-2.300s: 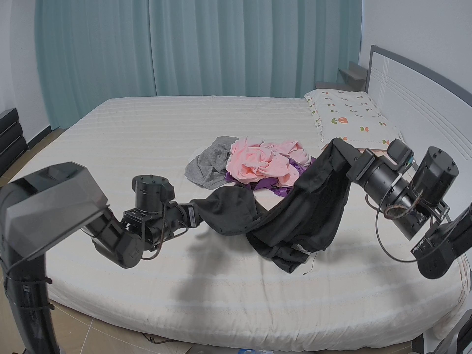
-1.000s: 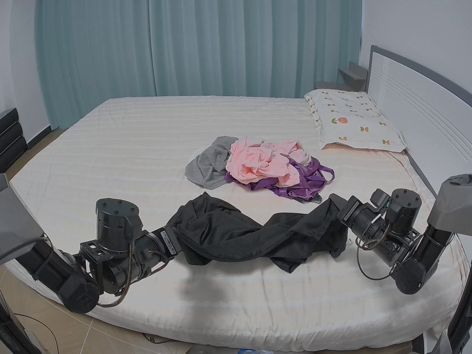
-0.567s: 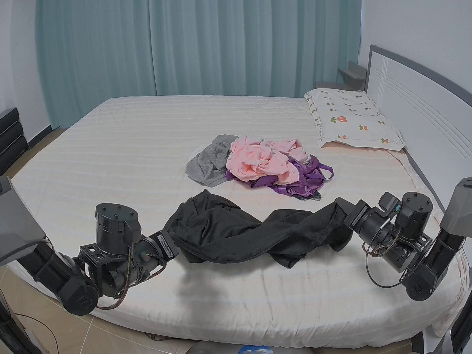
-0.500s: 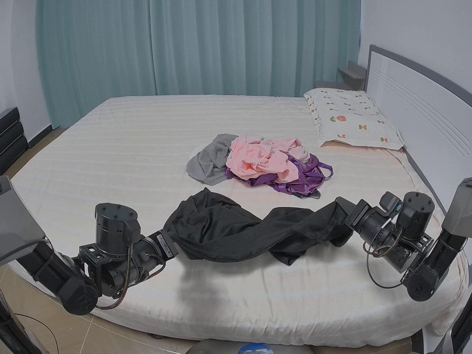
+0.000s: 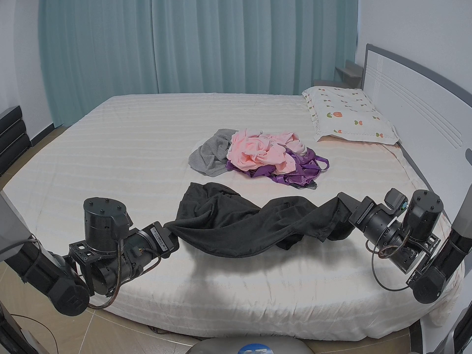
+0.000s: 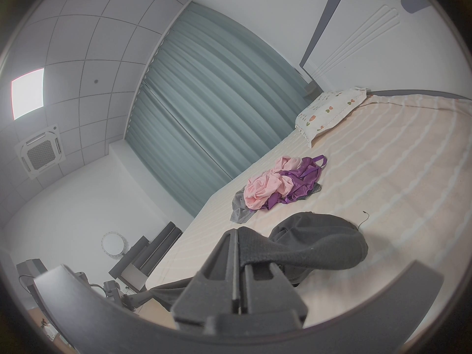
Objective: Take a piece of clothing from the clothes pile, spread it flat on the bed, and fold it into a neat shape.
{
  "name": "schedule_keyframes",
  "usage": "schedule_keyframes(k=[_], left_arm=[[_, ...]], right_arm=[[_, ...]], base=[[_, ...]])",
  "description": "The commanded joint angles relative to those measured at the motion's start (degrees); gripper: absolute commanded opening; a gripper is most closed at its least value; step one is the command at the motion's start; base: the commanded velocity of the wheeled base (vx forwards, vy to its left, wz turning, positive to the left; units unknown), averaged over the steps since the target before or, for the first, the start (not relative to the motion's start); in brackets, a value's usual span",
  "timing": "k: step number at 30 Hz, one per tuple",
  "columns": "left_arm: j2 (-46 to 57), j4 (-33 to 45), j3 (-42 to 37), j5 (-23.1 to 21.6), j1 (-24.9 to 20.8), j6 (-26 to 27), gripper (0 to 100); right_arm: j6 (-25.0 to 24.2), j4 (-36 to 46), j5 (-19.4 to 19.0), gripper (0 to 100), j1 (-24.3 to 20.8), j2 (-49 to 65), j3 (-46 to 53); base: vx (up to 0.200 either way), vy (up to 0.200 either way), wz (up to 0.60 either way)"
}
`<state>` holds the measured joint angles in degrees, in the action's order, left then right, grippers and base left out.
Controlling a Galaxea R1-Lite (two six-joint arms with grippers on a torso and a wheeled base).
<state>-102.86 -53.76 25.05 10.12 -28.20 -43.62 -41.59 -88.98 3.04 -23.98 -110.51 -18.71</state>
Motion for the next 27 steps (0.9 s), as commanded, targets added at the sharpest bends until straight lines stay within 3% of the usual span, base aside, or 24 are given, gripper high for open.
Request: schedule_keyframes(k=[1,4,27], left_arm=[[0.12,-2.23,-0.18,0.17,-0.02,-0.15,0],[0.03,-2.84,-0.27,0.17,0.25,-0.24,0],[0.12,-2.84,-0.18,-0.01,1.13,-0.33,0]], right_arm=[[-0.07,-0.85,-0.05,0,-0.02,0.03,-0.01],[0.02,-0.85,0.04,0,-0.02,0.20,-0.01],[-0.42,-0.93,0.04,0,1.13,-0.32,-0.71]], base=[[0.000,0.000,0.00],[0.000,0.000,0.00],[0.000,0.200,0.00]])
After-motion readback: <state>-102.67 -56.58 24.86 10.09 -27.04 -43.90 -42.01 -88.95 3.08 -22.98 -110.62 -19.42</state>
